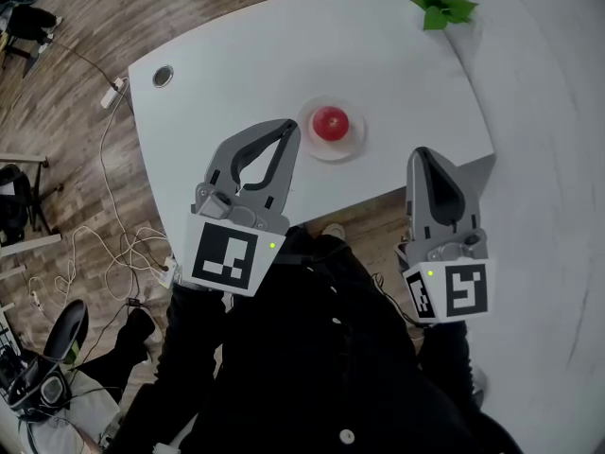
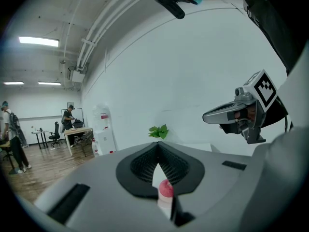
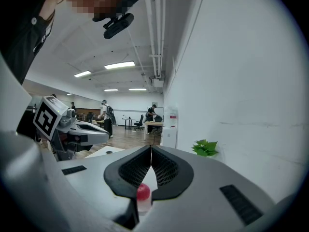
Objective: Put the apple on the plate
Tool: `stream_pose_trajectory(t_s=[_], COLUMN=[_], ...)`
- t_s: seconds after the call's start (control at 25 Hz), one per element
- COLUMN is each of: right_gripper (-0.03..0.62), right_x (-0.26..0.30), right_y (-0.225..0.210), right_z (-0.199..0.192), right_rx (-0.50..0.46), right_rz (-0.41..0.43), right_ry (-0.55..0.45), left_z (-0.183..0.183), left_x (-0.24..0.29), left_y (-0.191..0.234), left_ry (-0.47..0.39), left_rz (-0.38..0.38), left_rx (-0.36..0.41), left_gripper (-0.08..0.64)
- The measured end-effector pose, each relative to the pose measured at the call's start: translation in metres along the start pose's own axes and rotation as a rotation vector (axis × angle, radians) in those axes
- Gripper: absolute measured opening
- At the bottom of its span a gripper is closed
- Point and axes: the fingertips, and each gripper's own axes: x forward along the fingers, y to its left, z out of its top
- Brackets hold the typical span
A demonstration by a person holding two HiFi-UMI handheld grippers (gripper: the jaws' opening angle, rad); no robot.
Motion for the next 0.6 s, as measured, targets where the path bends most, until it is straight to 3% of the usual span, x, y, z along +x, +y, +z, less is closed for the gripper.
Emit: stream_pose_trajectory(t_s=[0.6], right_gripper=[0.04], right_x=[-0.0018], right_y=[0.0022], right_z=[-0.0017], right_rx=[-0.026], right_rz=[0.006], right_ry=[0.007], left_z=[-0.0038], left_x=[0.0017], left_y=[-0.0049], left_ry=[-0.002], left_rz=[-0.009], left_rx=[-0.008], left_gripper=[0.014])
